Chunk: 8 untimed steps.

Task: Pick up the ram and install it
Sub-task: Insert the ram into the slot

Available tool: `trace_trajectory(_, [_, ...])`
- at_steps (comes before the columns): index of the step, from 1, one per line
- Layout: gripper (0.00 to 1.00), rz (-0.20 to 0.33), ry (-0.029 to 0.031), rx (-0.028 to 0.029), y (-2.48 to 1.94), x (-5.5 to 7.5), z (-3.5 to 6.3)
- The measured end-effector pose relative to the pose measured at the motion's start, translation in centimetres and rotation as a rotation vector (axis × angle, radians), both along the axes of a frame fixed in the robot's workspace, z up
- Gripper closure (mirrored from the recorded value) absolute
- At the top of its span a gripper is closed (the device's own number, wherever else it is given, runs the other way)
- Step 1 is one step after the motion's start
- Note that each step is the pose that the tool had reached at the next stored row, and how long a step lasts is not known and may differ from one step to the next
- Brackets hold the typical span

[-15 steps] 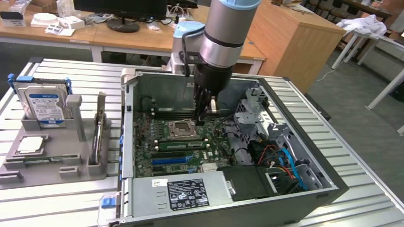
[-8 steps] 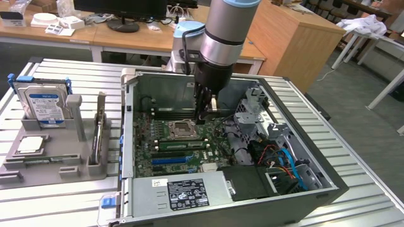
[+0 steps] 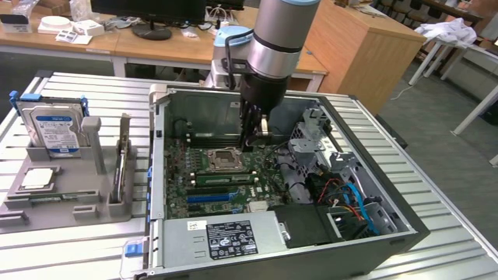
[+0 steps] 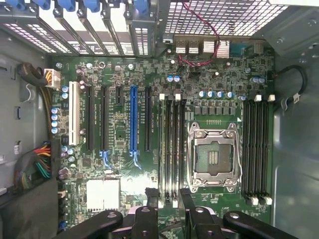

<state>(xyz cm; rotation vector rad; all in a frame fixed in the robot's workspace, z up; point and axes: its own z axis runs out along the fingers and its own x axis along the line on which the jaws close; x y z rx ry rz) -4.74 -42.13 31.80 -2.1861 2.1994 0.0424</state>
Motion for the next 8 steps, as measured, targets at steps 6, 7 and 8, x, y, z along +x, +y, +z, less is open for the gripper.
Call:
trace_trajectory(6, [0.69, 0.000, 0.0000, 0.0000, 0.00, 0.00, 0.35])
trace_trajectory(7, [0.69, 0.000, -0.0001, 0.0001, 0.00, 0.00, 0.42])
trace_trajectory(8, [0.69, 0.000, 0.0000, 0.0000, 0.00, 0.00, 0.48])
